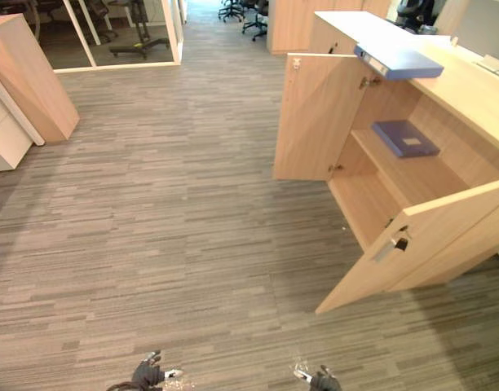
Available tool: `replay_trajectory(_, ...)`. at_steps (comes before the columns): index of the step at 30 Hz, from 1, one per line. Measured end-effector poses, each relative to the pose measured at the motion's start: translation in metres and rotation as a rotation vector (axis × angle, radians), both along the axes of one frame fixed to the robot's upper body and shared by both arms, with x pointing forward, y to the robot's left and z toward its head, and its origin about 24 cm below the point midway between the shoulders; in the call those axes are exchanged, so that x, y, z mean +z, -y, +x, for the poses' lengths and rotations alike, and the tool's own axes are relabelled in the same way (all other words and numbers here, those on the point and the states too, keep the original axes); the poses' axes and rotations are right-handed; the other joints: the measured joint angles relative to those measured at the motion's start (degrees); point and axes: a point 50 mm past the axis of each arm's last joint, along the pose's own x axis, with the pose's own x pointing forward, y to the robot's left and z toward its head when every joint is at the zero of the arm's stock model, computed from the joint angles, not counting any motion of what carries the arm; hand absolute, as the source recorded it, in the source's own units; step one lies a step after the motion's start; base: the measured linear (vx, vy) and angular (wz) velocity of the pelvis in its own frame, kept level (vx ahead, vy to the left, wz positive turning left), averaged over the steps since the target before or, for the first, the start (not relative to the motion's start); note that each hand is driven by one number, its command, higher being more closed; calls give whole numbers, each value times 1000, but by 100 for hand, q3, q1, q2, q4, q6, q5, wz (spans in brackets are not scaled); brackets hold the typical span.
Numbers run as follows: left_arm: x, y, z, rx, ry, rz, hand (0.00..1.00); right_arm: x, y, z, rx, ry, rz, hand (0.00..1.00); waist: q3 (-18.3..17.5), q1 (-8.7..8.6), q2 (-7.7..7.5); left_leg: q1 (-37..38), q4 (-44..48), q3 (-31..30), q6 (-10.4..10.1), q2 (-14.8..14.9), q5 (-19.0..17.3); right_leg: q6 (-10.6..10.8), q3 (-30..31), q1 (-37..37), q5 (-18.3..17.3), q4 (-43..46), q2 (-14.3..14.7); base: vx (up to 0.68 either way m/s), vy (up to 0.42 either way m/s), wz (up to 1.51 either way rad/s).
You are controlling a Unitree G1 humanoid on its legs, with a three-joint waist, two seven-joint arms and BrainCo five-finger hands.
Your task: Walk over to the cabinet, pick up the folder, carry it to the office cabinet, place the folder inside the office cabinet, then close the office cabinet door
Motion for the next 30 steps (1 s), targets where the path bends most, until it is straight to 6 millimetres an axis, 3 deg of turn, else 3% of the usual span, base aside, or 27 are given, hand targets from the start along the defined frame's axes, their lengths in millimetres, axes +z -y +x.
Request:
replay_trajectory(15,1,3,4,-25,12,27,0,1,1,2,-4,0,-17,0,36,-70,-39,-203,97,-318,17,-97,-18,17,-341,-22,-104,5,-93,8,6,12)
replay_trajectory(18,3,0,8,37,33,1,0,2,-1,8,6,22,-8,0,209,-72,-57,-504,996,-347,1,-106,-506,3,-442,-45,-411,457,-154,54,15,17)
replay_trajectory(20,7,-2,14,111,82,-32,0,5,-3,16,42,59,-13,0,403,-43,-79,-1228,2751,-81,-259,-37,-1006,-77,-468,-170,-875,961,-232,-47,50,15)
replay_trajectory(22,12,-5,21,189,139,-52,0,8,-5,20,69,81,-18,0,481,28,-100,-2152,4545,427,-272,241,-1103,-173,-478,-97,-999,1089,-254,61,42,2)
replay_trajectory(23,14,-6,23,216,158,-61,0,8,-5,21,78,81,-18,0,525,56,-79,-2402,4853,703,-236,495,-1306,-153,-463,30,-1041,1157,-284,170,45,-4)
replay_trajectory(25,16,-6,25,215,168,-61,0,8,-6,23,90,81,-21,0,525,80,-85,-2588,4400,865,-209,728,-1368,-8,-413,137,-1105,1165,-395,209,124,-14)
replay_trajectory(27,16,-5,27,203,171,-62,0,10,-5,28,105,89,-28,0,528,109,-90,-2623,3385,878,-231,740,-1191,136,-287,266,-1189,1110,-625,292,240,-32)
replay_trajectory(28,16,-3,28,182,172,-64,0,11,-5,30,116,99,-35,0,523,108,-80,-2614,2689,873,-237,716,-915,259,-209,340,-1254,1086,-816,379,342,-37)
replay_trajectory(29,16,-2,28,166,167,-65,0,11,-6,31,119,100,-35,0,501,115,-66,-2559,2227,955,-248,700,-296,408,-150,419,-1299,1001,-1007,388,361,-35)
replay_trajectory(30,15,1,26,159,161,-72,0,11,-4,30,124,98,-38,0,445,121,3,-2475,2124,1065,-257,685,92,454,-136,437,-1306,959,-1088,384,392,-30)
